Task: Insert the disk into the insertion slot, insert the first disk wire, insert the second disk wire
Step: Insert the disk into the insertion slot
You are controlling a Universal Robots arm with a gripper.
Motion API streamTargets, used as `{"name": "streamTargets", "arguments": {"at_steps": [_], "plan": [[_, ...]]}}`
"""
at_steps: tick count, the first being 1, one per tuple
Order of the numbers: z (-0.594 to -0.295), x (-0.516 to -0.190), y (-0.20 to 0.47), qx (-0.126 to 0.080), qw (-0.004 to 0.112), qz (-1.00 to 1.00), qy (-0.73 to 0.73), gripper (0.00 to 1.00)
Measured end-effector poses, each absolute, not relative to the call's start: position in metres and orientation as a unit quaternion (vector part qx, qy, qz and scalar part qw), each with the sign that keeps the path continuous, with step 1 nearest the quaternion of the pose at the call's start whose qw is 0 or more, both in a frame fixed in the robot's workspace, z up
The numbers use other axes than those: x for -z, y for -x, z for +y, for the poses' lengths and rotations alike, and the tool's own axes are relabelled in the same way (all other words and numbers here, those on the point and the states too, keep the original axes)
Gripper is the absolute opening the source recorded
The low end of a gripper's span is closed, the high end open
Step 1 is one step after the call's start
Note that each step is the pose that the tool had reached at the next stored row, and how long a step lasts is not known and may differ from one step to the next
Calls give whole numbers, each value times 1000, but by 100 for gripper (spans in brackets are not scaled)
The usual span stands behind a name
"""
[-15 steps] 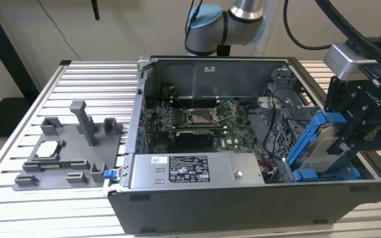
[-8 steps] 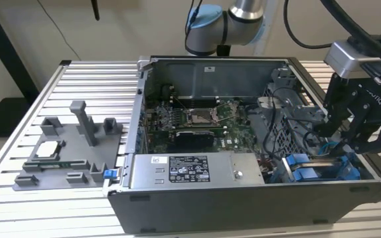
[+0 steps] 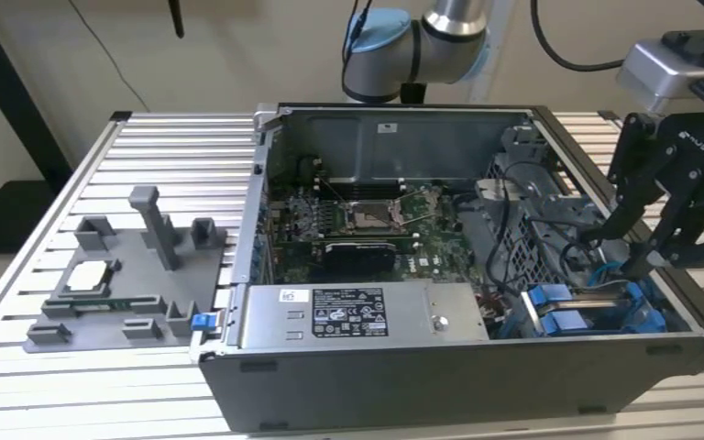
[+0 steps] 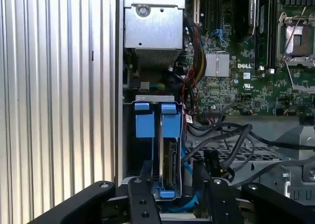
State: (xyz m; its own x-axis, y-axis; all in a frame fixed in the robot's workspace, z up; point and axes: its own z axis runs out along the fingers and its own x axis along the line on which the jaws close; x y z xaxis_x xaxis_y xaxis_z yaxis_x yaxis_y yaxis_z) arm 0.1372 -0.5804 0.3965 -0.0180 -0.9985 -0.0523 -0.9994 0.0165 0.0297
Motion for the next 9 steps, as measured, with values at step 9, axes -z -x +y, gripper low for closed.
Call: {"name": "streamTargets", "arguments": {"at_steps": [9], "plan": [[-572,-397,-129,-28,10,713,701,100]]}}
